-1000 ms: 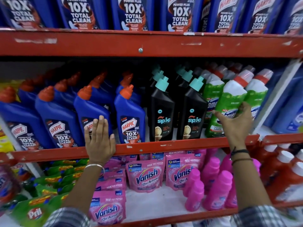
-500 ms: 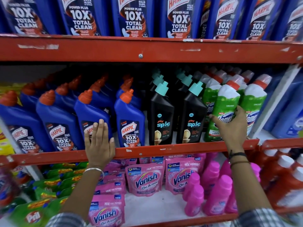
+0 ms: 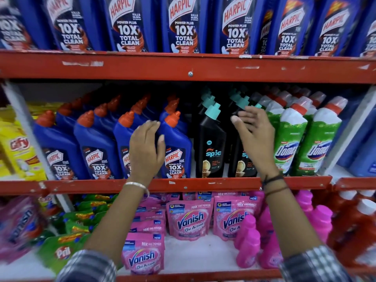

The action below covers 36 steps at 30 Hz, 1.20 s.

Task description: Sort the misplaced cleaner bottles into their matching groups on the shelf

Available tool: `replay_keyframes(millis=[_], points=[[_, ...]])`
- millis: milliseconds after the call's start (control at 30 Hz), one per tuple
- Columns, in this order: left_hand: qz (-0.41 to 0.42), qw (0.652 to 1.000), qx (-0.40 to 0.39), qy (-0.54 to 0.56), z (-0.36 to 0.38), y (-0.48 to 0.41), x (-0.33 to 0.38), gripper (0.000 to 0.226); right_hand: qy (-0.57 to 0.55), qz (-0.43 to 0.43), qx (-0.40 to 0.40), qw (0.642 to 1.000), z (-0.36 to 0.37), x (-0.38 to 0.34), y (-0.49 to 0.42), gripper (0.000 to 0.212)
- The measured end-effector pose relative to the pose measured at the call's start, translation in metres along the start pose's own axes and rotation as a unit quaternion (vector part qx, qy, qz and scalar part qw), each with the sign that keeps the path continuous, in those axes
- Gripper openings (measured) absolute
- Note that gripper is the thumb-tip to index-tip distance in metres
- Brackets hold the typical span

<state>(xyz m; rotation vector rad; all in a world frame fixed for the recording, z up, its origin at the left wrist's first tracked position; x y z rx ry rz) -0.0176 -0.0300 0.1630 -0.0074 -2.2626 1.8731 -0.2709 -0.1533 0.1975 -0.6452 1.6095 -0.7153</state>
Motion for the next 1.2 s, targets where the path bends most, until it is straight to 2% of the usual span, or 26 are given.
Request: replay_keyframes(millis=[133, 267, 467, 800, 1000, 1133, 1200], points=[[-0.039, 0.994, -0.106, -0.015, 0.016, -0.042, 0.016, 0.033, -0.022, 0.074, -0.115, 0.99, 0.056, 0.006, -0.018, 0.058], [-0.112, 0.977, -0.175, -0.044, 0.03, -0.046, 0.006, 0.038, -0.074, 0.109, -0.14, 0.981, 0.08, 0.017, -0.025, 0.047], [-0.116, 0.972, -0.202, -0.019, 0.03, -0.052, 0.007, 0.034, -0.089, 0.107, -0.094, 0.986, 0.077, 0.022, -0.028, 0.029], [-0.114, 0.963, -0.245, -0.011, 0.033, -0.054, 0.006, 0.035, -0.099, 0.135, -0.063, 0.984, 0.072, 0.02, -0.022, 0.04], [-0.117, 0.955, -0.27, -0.042, 0.03, -0.046, 0.012, 0.042, -0.11, 0.157, -0.034, 0.981, 0.067, 0.018, -0.011, 0.057], [-0.075, 0.965, -0.25, -0.032, 0.016, -0.041, 0.025, 0.044, -0.011, 0.091, -0.003, 0.996, 0.047, -0.005, 0.005, 0.055], [-0.026, 0.983, -0.183, -0.011, -0.004, -0.05, 0.036, 0.038, 0.034, 0.017, 0.036, 0.999, 0.028, -0.032, 0.012, 0.058]])
Point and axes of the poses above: each hand's wrist, its own y-axis away from the middle knuckle, its own z-axis out of the palm, x = y × z, the point moved 10 cm from there along -y, towards the middle knuckle, and after that the axes turned 3 degrees about -z, right-handed, at the moved point
